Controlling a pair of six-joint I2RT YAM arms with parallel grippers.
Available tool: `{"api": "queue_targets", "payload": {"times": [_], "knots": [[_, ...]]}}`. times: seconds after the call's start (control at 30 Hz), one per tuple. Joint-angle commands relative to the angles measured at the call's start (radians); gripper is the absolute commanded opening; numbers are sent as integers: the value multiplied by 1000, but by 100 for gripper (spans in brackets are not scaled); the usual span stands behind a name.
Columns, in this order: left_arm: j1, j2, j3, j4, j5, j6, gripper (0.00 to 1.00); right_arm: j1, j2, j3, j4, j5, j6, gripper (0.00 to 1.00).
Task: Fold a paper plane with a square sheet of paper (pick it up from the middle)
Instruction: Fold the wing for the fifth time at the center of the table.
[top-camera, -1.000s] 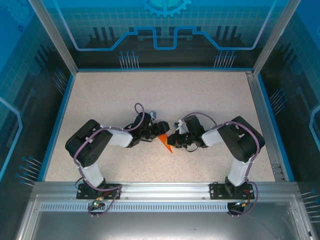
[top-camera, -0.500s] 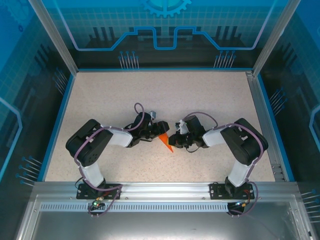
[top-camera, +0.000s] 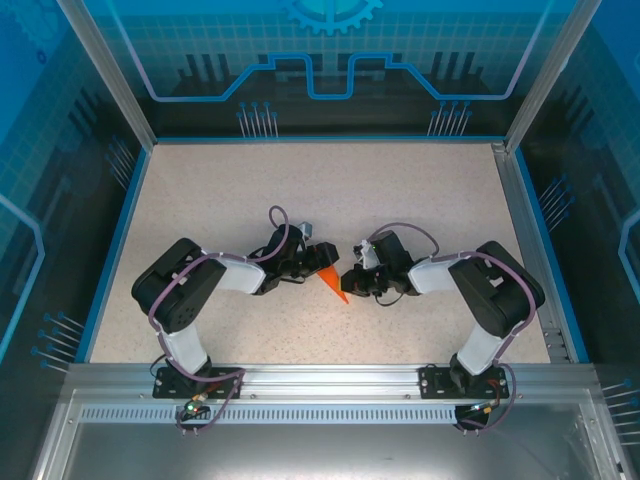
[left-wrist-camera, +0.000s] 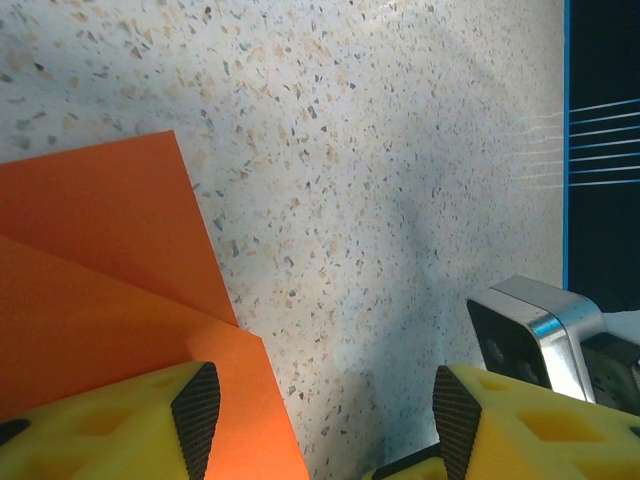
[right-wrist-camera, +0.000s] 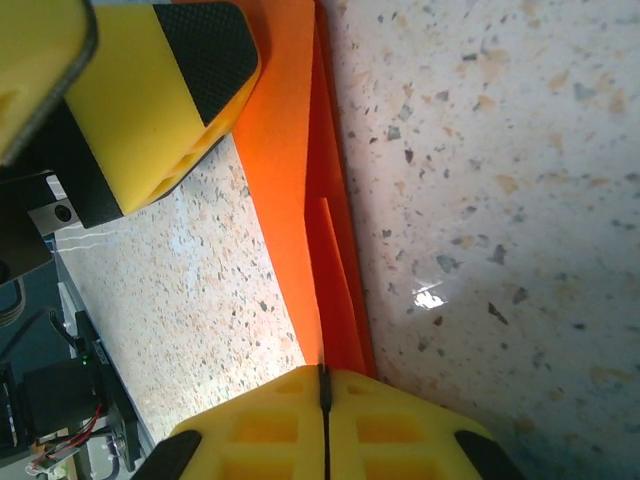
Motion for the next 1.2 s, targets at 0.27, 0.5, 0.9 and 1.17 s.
{"api": "queue_targets", "payload": {"times": [0.27,0.5,0.9,1.17], "knots": [[18,23,-22,-116,-60,32,62,1,48,-37,-158,57,-32,4],[18,27,-12,-134,-63,34,62,-2,-31,-31,-213,43,-70,10],[18,27,-3,-144,-60,33,62,-3,-10,-30,-275,87,-110,6],[17,29,6,-157,-57,36,61,-1,-36,-36,-300,92,-127,7]]}}
